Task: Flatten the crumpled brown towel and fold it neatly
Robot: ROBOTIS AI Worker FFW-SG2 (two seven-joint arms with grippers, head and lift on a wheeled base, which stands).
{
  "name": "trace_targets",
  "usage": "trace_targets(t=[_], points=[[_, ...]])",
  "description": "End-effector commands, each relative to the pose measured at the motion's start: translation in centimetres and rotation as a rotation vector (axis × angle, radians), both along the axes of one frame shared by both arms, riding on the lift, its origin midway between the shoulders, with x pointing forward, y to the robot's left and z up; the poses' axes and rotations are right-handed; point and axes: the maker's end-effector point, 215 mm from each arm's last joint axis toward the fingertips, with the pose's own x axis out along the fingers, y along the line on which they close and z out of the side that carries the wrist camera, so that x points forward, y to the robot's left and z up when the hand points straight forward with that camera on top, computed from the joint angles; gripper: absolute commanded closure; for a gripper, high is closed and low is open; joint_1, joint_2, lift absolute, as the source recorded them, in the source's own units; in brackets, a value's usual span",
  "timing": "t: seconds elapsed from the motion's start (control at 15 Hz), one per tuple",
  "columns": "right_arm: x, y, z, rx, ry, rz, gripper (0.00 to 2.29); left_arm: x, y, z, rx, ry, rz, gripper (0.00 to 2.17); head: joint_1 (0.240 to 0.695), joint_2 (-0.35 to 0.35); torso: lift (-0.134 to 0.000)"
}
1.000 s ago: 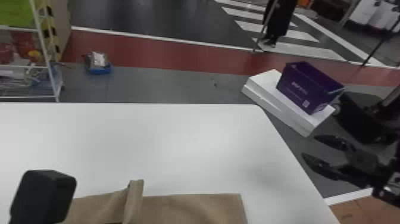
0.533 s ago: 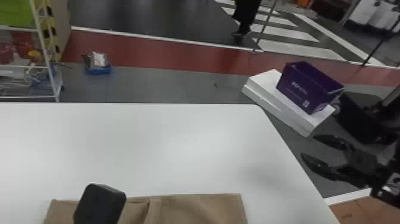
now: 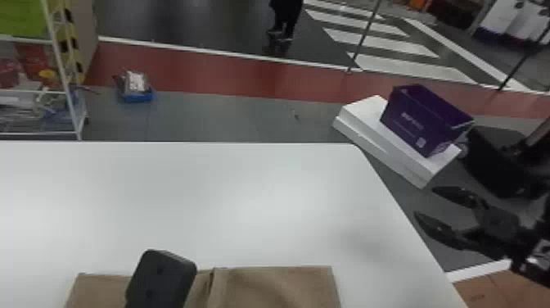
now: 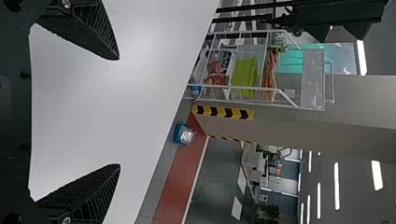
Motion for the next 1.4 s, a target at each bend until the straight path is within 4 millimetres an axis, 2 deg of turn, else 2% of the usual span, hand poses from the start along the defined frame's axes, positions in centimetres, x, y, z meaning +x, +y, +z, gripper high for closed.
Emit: trace_targets(t=[0.0,0.33,0.4,0.47,0.53,0.6,0.73,0.87,0.93,1.13,1.2,1.33], points=[[0.0,-0.1,0.0,-0.002,-0.003,0.0,0.05,-0.5,-1.0,0.1,-0.004,0.003,-0.007,1.43,0.695,-0.35,-0.124],[-0.2,0.0,-0.2,-0.002,0.0,0.0,0.05,-1.1,-2.2,-2.2,0.099,-0.01,-0.018,1.43,0.695,-0.35,-0.124],[-0.2,-0.1,-0.1,-0.003,-0.001,-0.002,0.05,-0.8,-2.8,-2.3,0.104,-0.032,-0.023,1.31,0.695,-0.35,-0.124],[-0.2,-0.2,-0.1,-0.003,-0.002,-0.003,0.05,-0.4,-3.3,-2.2,0.107,-0.059,-0.027,0.77,0.695,-0.35,-0.124],[-0.2,-0.2,-0.1,-0.003,-0.002,-0.003,0.05,0.7,-4.5,-1.1,0.085,-0.121,-0.03,0.09,0.695,-0.35,-0.124],[-0.2,-0.2,-0.1,-0.003,-0.002,-0.003,0.05,1.3,-4.9,-0.2,0.077,-0.164,-0.022,0.0,0.695,-0.35,-0.124],[-0.2,-0.1,-0.1,-0.006,-0.009,-0.002,0.05,3.4,-4.5,1.6,0.074,-0.277,0.013,0.0,0.695,-0.35,-0.124],[-0.2,-0.1,-0.1,-0.006,-0.01,0.0,0.05,6.9,-4.3,6.5,0.02,-0.498,0.089,0.04,0.695,-0.35,-0.124],[-0.2,0.0,-0.1,-0.003,-0.012,0.001,0.05,8.0,-3.3,7.4,0.028,-0.538,0.129,0.04,0.695,-0.35,-0.124],[-1.0,1.5,0.2,0.007,-0.014,0.027,0.05,10.8,0.6,7.5,0.032,-0.582,0.212,0.04,0.695,-0.35,-0.124],[-1.4,2.2,0.5,0.016,-0.014,0.038,0.05,12.2,3.1,6.4,0.047,-0.57,0.252,0.04,0.695,-0.35,-0.124],[-2.1,4.3,0.4,0.085,0.038,0.061,0.05,14.4,7.3,6.3,-0.027,-0.574,0.314,0.04,0.695,-0.35,-0.124]])
